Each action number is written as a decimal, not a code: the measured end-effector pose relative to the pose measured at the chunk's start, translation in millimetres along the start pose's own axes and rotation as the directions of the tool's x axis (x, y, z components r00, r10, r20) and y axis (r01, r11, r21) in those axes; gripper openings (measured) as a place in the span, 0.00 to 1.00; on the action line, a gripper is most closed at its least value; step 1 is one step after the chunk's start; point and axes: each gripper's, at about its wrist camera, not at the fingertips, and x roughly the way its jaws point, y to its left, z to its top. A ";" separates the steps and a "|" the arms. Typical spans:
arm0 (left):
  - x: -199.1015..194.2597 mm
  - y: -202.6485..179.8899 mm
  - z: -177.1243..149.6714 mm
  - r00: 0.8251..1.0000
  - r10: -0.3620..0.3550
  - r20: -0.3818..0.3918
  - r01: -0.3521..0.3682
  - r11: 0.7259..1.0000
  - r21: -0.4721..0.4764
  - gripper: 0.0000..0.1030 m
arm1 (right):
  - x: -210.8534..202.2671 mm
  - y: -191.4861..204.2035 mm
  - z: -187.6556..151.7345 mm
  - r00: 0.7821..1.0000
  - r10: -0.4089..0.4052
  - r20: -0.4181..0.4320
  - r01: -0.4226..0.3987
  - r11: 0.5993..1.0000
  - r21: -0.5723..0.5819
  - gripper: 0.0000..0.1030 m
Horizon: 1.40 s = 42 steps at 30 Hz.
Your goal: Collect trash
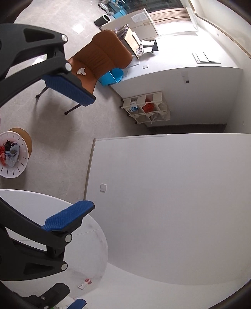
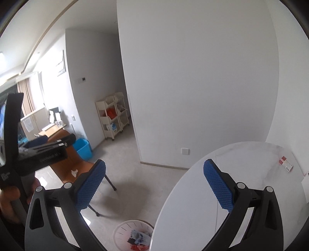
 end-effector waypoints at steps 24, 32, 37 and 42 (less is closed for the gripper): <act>-6.5 6.8 -7.0 1.000 -0.004 -0.021 0.004 1.000 -0.011 0.92 | -6.6 16.7 -2.6 1.000 0.019 -0.018 -0.019 1.000 -0.019 0.98; -11.6 10.0 -9.2 1.000 0.002 -0.023 -0.002 1.000 -0.018 0.92 | -5.1 23.0 -3.5 0.999 0.020 -0.025 -0.021 1.000 -0.022 0.98; -13.1 11.7 -10.3 1.000 0.005 -0.024 -0.005 1.000 -0.020 0.92 | -4.9 23.1 -6.4 0.999 0.020 -0.028 -0.021 1.000 -0.023 0.98; -13.7 13.7 -12.2 1.000 0.009 -0.028 -0.010 1.000 -0.023 0.92 | -2.2 25.5 -8.2 0.999 0.019 -0.037 -0.020 0.999 -0.027 0.98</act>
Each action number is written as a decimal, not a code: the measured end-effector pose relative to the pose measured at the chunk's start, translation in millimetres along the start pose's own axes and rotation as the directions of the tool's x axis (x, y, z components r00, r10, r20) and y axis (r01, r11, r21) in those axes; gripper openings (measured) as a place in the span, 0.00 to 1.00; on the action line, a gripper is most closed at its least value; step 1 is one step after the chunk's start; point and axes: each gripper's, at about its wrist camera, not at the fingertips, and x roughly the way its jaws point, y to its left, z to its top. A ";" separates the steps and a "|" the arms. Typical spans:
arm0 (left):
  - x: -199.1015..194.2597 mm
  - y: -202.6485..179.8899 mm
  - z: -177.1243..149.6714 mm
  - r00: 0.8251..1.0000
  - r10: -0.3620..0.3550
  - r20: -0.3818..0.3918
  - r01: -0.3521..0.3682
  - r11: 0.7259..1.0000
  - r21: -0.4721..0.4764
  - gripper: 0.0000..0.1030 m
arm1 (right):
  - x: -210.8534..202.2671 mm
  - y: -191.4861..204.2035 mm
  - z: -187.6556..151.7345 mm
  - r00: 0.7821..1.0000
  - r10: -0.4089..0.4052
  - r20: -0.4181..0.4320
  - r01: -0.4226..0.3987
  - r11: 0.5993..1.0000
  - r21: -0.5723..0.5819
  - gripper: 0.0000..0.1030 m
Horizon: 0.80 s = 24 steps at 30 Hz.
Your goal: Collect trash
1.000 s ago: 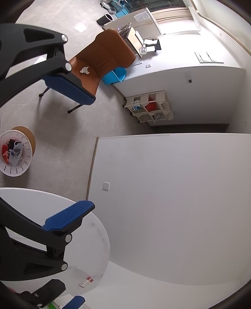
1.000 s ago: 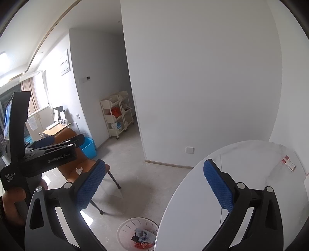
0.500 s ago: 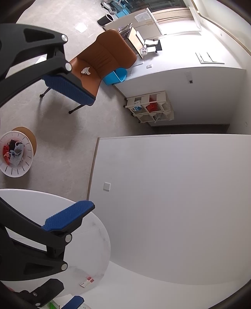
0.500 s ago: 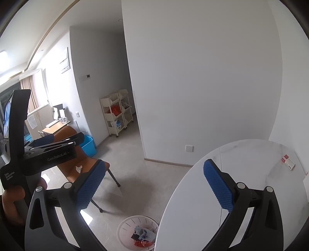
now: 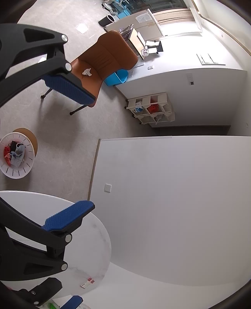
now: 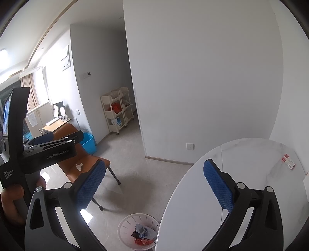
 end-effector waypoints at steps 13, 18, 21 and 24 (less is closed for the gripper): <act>1.1 3.9 -3.0 1.000 0.006 -0.005 -0.006 1.000 -0.004 0.92 | 2.9 6.0 -1.2 1.000 0.001 -0.010 -0.001 1.000 -0.004 0.98; 2.4 3.8 -4.4 1.000 0.007 -0.006 -0.007 1.000 -0.005 0.92 | 3.9 6.2 -3.1 1.000 0.001 -0.012 -0.001 1.000 -0.004 0.98; 2.5 4.0 -4.1 1.000 0.007 -0.006 -0.007 1.000 -0.005 0.92 | 3.8 6.3 -3.5 1.000 -0.001 -0.013 0.001 1.000 -0.003 0.98; 4.0 4.2 -6.2 1.000 0.011 -0.007 -0.011 1.000 -0.006 0.92 | 4.0 6.0 -3.5 1.000 0.000 -0.013 0.000 1.000 -0.002 0.98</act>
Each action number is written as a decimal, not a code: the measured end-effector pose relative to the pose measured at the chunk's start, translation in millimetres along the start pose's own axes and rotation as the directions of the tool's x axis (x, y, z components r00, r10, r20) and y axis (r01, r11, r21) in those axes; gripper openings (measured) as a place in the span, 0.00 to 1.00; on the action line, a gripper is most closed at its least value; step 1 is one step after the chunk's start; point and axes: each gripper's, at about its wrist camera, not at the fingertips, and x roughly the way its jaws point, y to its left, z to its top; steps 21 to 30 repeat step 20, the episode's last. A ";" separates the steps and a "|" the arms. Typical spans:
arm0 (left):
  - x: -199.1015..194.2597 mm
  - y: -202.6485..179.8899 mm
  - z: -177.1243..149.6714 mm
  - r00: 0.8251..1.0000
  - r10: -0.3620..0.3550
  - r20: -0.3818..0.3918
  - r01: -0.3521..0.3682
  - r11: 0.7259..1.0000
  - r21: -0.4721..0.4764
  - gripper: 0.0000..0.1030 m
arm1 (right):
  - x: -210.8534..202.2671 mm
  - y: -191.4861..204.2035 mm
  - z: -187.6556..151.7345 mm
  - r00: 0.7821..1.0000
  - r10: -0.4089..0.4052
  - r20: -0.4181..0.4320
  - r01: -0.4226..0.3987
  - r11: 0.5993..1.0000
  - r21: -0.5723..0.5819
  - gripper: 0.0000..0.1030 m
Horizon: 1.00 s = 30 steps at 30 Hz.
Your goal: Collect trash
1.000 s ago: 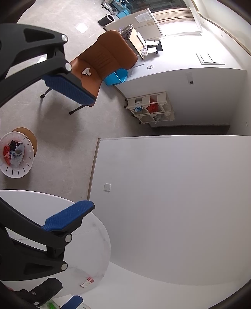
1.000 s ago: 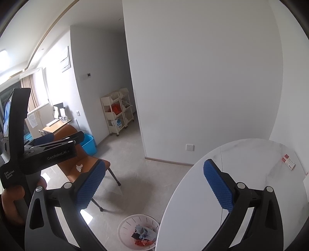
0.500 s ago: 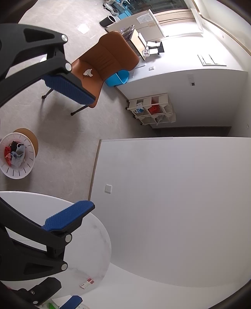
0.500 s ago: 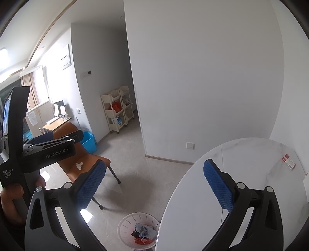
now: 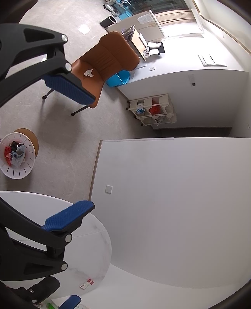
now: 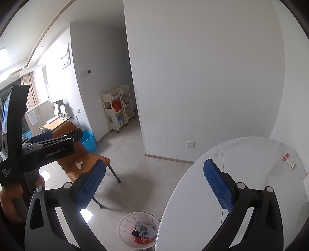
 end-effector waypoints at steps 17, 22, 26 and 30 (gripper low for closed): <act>1.1 -1.7 -4.8 1.000 -0.003 -0.002 0.003 1.000 -0.003 0.92 | 0.1 2.8 -6.0 1.000 -0.001 -0.011 0.001 1.000 0.010 0.98; 3.3 -1.3 -4.5 1.000 -0.001 -0.006 0.001 1.000 -0.009 0.92 | 0.0 3.0 -6.1 1.000 -0.002 -0.012 0.002 1.000 0.010 0.98; 3.3 -1.3 -4.5 1.000 -0.001 -0.006 0.001 1.000 -0.009 0.92 | 0.0 3.0 -6.1 1.000 -0.002 -0.012 0.002 1.000 0.010 0.98; 3.3 -1.3 -4.5 1.000 -0.001 -0.006 0.001 1.000 -0.009 0.92 | 0.0 3.0 -6.1 1.000 -0.002 -0.012 0.002 1.000 0.010 0.98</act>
